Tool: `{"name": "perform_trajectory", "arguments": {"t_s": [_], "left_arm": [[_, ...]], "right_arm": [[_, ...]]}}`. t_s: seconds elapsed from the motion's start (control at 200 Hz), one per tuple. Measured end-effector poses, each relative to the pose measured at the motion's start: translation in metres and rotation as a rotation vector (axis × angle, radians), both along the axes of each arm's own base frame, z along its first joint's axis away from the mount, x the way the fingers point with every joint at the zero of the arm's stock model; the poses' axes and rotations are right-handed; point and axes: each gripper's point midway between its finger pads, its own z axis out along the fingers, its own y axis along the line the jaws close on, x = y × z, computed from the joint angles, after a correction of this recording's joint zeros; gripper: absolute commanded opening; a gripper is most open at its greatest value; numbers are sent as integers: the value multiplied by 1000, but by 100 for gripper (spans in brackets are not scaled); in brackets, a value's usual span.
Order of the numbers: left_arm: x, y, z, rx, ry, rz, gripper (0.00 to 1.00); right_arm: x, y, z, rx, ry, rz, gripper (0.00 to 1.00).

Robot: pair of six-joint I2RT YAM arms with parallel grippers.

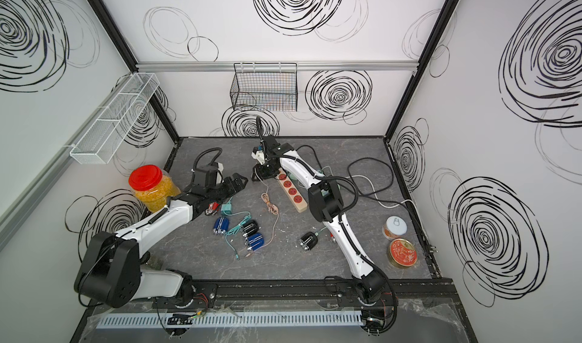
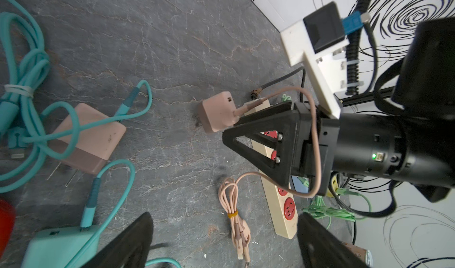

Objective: Unplug the electric shaver
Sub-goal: Place the plug at the center of the board.

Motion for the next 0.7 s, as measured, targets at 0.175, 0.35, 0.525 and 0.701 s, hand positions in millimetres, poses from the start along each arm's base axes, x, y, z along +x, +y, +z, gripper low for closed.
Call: {"name": "perform_trajectory", "arguments": {"t_s": [0.175, 0.35, 0.525, 0.701], "left_arm": [[1, 0, -5, 3, 13, 0, 94], [3, -1, -7, 7, 17, -2, 94], [3, 0, -11, 14, 26, -2, 94], [6, -1, -10, 16, 25, -3, 94]], "right_arm": [[-1, -16, -14, -81, -7, 17, 48], [-14, -26, -31, -151, 6, 79, 50], [-14, -42, -41, -300, -57, 79, 49], [-15, -59, -44, -502, -171, 58, 43]]}}
